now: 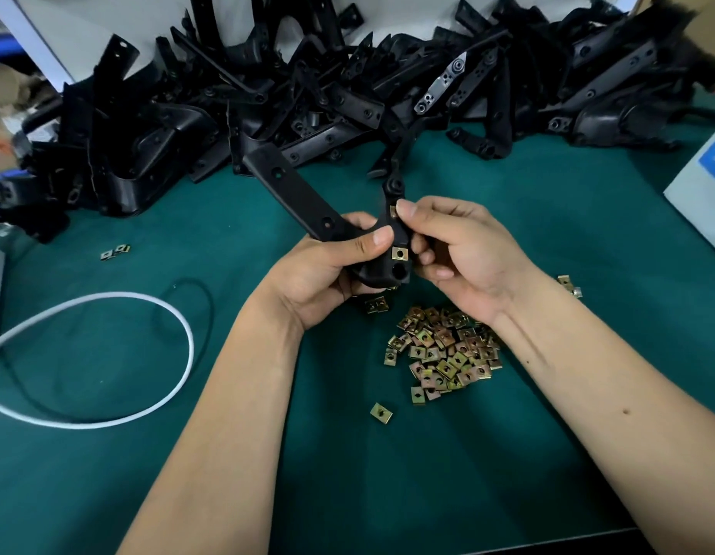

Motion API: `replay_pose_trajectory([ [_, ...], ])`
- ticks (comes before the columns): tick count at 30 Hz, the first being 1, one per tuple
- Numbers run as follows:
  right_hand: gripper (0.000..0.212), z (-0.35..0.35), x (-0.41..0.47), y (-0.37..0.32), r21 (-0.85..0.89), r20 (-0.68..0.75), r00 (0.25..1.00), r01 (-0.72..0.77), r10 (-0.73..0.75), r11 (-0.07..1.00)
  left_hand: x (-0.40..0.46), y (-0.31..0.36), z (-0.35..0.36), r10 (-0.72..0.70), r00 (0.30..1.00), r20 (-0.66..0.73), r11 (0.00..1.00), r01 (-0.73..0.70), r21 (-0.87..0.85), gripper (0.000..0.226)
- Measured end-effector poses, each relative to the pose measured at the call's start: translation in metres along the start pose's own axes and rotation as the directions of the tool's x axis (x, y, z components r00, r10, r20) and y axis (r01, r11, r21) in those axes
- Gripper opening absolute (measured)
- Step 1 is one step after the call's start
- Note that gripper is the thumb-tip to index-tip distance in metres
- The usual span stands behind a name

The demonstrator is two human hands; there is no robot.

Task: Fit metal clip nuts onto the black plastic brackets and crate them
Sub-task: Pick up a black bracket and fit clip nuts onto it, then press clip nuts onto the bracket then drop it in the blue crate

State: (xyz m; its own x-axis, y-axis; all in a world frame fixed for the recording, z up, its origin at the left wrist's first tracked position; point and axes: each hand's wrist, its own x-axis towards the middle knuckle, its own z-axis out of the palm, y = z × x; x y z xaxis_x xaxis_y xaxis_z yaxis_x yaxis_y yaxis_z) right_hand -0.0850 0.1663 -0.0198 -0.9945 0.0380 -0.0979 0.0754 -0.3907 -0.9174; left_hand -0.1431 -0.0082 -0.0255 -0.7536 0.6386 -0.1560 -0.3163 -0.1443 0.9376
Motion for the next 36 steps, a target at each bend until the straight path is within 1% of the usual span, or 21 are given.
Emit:
replay_pose_trajectory([
  [2,0.026,0.003,0.001,0.002,-0.054,-0.046,0.998,0.042,-0.044,0.998,0.001,-0.001,0.000,0.008,0.999,-0.042,1.000,-0.007,0.015,0.016],
  [3,0.027,0.005,0.001,0.002,-0.117,-0.099,0.991,0.082,-0.094,0.990,0.001,-0.001,0.002,0.030,0.997,-0.070,0.999,-0.027,0.043,0.013],
  [6,0.027,0.012,0.000,0.003,-0.397,-0.241,0.918,0.203,-0.315,0.895,0.003,-0.005,0.013,0.150,0.979,-0.138,0.976,-0.124,0.181,0.008],
  [8,0.029,0.011,-0.007,0.001,-0.492,-0.266,0.874,0.240,-0.407,0.837,0.005,-0.007,0.027,0.193,0.963,-0.189,0.965,-0.151,0.214,0.025],
  [10,0.038,0.006,-0.023,-0.007,-0.550,-0.264,0.844,0.265,-0.466,0.792,0.008,-0.009,0.043,0.233,0.948,-0.215,0.954,-0.180,0.240,0.045],
  [11,0.043,0.003,-0.032,-0.011,-0.574,-0.259,0.831,0.277,-0.492,0.770,0.009,-0.009,0.052,0.268,0.943,-0.197,0.942,-0.213,0.261,0.041],
  [13,0.045,-0.012,-0.054,-0.024,-0.588,-0.302,0.790,0.285,-0.533,0.757,0.013,-0.010,0.080,0.339,0.934,-0.112,0.899,-0.286,0.330,0.023],
  [15,0.045,-0.033,-0.078,-0.037,-0.578,-0.398,0.730,0.270,-0.555,0.770,0.016,-0.010,0.119,0.357,0.934,0.024,0.855,-0.337,0.394,0.020],
  [17,0.052,-0.055,-0.103,-0.049,-0.587,-0.502,0.646,0.235,-0.576,0.775,0.018,-0.009,0.166,0.349,0.920,0.181,0.827,-0.393,0.402,0.015],
  [19,0.047,-0.085,-0.137,-0.061,-0.570,-0.594,0.527,0.258,-0.608,0.780,0.022,-0.015,0.221,0.326,0.884,0.336,0.800,-0.447,0.400,0.013],
  [20,0.037,-0.104,-0.160,-0.066,-0.544,-0.633,0.467,0.299,-0.617,0.784,0.024,-0.022,0.253,0.306,0.862,0.404,0.769,-0.473,0.429,0.016],
  [22,0.016,-0.140,-0.201,-0.067,-0.452,-0.718,0.380,0.383,-0.583,0.806,0.024,-0.039,0.308,0.235,0.832,0.502,0.713,-0.499,0.492,0.026],
  [23,0.016,-0.161,-0.227,-0.065,-0.418,-0.763,0.328,0.407,-0.557,0.812,0.021,-0.053,0.338,0.192,0.807,0.559,0.690,-0.516,0.507,0.027],
  [25,0.017,-0.199,-0.272,-0.049,-0.400,-0.814,0.255,0.405,-0.522,0.822,0.016,-0.094,0.388,0.085,0.779,0.622,0.629,-0.526,0.573,0.006],
  [27,0.007,-0.233,-0.308,-0.018,-0.375,-0.868,0.208,0.319,-0.450,0.871,0.014,-0.150,0.422,-0.063,0.817,0.573,0.601,-0.427,0.675,0.017],
  [28,0.007,-0.250,-0.327,0.001,-0.340,-0.909,0.165,0.239,-0.383,0.909,0.008,-0.182,0.436,-0.173,0.824,0.539,0.612,-0.338,0.715,0.021],
  [30,0.008,-0.283,-0.355,0.046,-0.244,-0.967,0.066,0.051,-0.247,0.968,-0.002,-0.239,0.446,-0.365,0.811,0.457,0.607,-0.165,0.777,0.028],
  [31,0.007,-0.296,-0.365,0.068,-0.198,-0.980,0.036,-0.054,-0.196,0.979,-0.005,-0.263,0.444,-0.436,0.800,0.413,0.599,-0.085,0.796,0.031],
  [33,0.014,-0.315,-0.384,0.109,-0.089,-0.996,0.004,-0.277,-0.091,0.957,-0.008,-0.299,0.436,-0.522,0.786,0.330,0.563,0.027,0.826,0.028],
  [35,0.023,-0.326,-0.398,0.139,-0.003,-1.000,-0.015,-0.454,-0.011,0.891,-0.006,-0.320,0.425,-0.580,0.779,0.239,0.502,0.111,0.857,0.028],
  [36,0.027,-0.329,-0.402,0.147,0.012,-1.000,-0.025,-0.526,-0.001,0.850,-0.002,-0.325,0.419,-0.597,0.778,0.196,0.459,0.131,0.879,0.032],
])
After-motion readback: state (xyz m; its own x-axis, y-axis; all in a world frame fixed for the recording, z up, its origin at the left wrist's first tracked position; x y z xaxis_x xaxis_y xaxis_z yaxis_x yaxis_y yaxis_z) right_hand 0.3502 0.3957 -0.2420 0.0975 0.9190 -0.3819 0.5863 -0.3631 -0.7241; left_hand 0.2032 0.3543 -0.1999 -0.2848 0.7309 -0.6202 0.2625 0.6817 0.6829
